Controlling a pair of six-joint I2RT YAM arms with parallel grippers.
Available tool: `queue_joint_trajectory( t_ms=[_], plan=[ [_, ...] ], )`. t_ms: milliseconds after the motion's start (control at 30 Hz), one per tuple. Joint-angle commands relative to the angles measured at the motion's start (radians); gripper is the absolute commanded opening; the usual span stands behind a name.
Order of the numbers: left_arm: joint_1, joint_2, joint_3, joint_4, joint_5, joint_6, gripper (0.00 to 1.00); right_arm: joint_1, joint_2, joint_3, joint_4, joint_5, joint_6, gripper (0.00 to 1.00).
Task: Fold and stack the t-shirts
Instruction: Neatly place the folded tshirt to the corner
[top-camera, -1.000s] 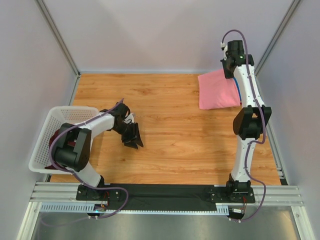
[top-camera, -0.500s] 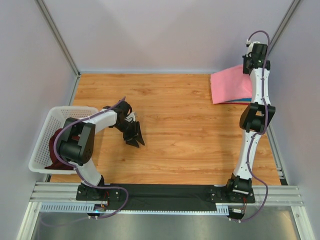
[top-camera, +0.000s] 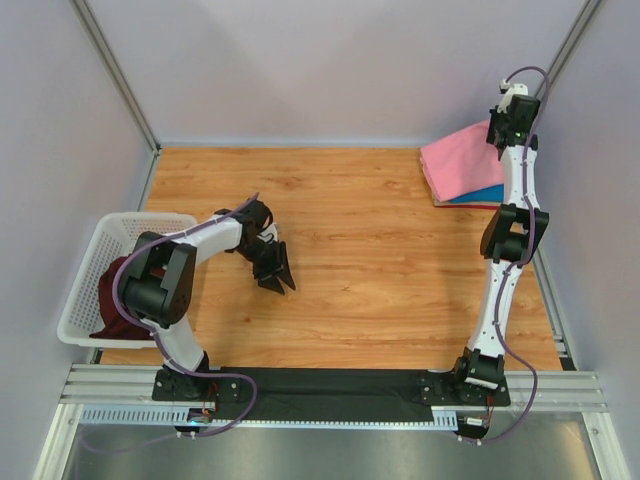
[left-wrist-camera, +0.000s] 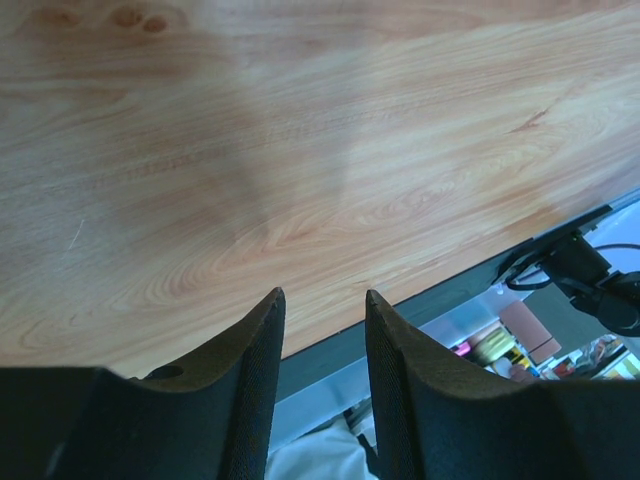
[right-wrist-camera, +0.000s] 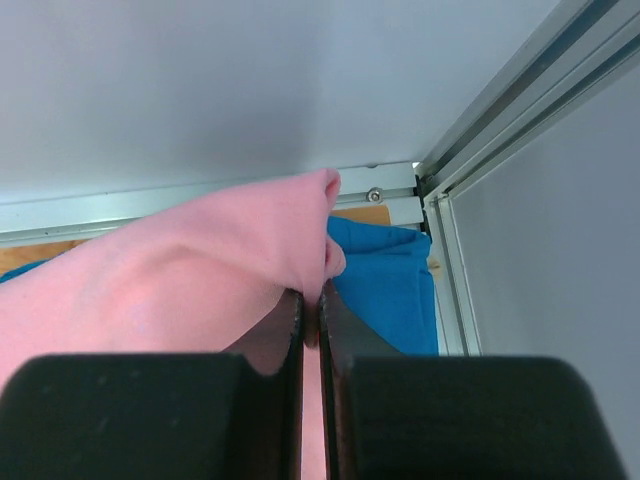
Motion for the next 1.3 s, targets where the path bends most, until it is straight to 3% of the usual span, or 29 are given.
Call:
queue_joint_trajectory(
  t_ms=[0,333,700,767,800,933,1133,1267],
  plan=[
    [-0.010,0.011,0.052,-0.004,0.004,-0.023,0.45,-0.020,-0.062,0.017,0.113,-0.004,0.016,0.00],
    [-0.014,0.034,0.084,-0.028,-0.008,-0.023,0.45,-0.061,-0.076,-0.045,0.076,0.030,0.069,0.00],
    [-0.044,0.074,0.125,-0.027,-0.014,-0.045,0.45,-0.076,-0.015,-0.007,0.119,-0.015,0.085,0.00],
    [-0.047,0.068,0.121,-0.031,-0.022,-0.043,0.45,-0.076,-0.015,-0.022,0.141,-0.030,0.097,0.08],
    [-0.047,0.066,0.119,-0.034,-0.023,-0.042,0.45,-0.076,-0.015,-0.022,0.145,-0.042,0.105,0.28],
    [-0.047,0.051,0.150,-0.039,-0.016,-0.055,0.46,-0.076,-0.056,-0.026,0.136,-0.067,0.154,0.60],
    [-0.047,0.039,0.257,-0.054,-0.013,-0.046,0.47,-0.075,-0.164,-0.132,0.061,-0.052,0.255,0.66],
    [-0.047,0.032,0.285,-0.028,-0.011,-0.036,0.48,-0.076,-0.231,-0.189,-0.030,-0.061,0.292,0.58]
  ],
)
